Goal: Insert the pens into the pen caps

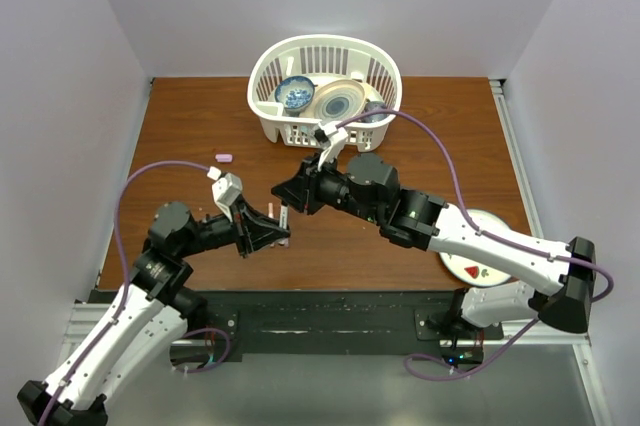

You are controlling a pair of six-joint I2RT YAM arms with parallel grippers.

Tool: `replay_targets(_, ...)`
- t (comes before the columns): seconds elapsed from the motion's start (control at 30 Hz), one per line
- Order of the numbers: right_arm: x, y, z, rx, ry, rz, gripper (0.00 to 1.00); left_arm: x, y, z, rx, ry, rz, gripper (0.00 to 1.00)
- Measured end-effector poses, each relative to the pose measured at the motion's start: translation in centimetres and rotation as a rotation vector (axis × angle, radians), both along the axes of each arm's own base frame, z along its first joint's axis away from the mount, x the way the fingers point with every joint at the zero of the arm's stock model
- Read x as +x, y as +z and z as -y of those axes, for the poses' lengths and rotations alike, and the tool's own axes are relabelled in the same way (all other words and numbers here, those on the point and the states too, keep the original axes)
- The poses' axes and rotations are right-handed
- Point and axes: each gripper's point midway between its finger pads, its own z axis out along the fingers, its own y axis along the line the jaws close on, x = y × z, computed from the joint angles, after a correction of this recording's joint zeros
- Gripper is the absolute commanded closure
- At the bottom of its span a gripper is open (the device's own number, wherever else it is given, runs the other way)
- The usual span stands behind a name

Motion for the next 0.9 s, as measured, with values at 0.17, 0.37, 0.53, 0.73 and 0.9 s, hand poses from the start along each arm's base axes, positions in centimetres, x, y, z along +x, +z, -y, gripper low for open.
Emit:
replay_targets(0.17, 0.1, -1.7, 0.4, -0.008, 0.014, -0.007, 1.0, 0.1, -1.3, 0.5, 0.029, -0.028, -0.066, 1.0)
replay_targets(0.37, 0.3, -2.4, 0.6, -0.03, 0.022, -0.003, 1.0, 0.5, -2.1, 0.9, 0.05, -0.041, -0.075, 1.0)
replay_targets(0.53, 0.5, -3.9, 0.8, -0.045, 0.014, -0.01, 1.0, 0.7, -3.1, 1.0, 0.082, -0.048, -0.096, 1.0)
replay_targets(0.73, 0.2, -4.7, 1.4, -0.007, 0.015, -0.005, 1.0, 0.5, -3.8, 1.1, 0.103, -0.062, -0.112, 1.0)
replay_targets(0.9, -0.2, -5.9, 1.9, 0.063, 0.02, -0.007, 1.0, 0.1, -4.7, 1.6, 0.118, -0.106, -0.17, 1.0)
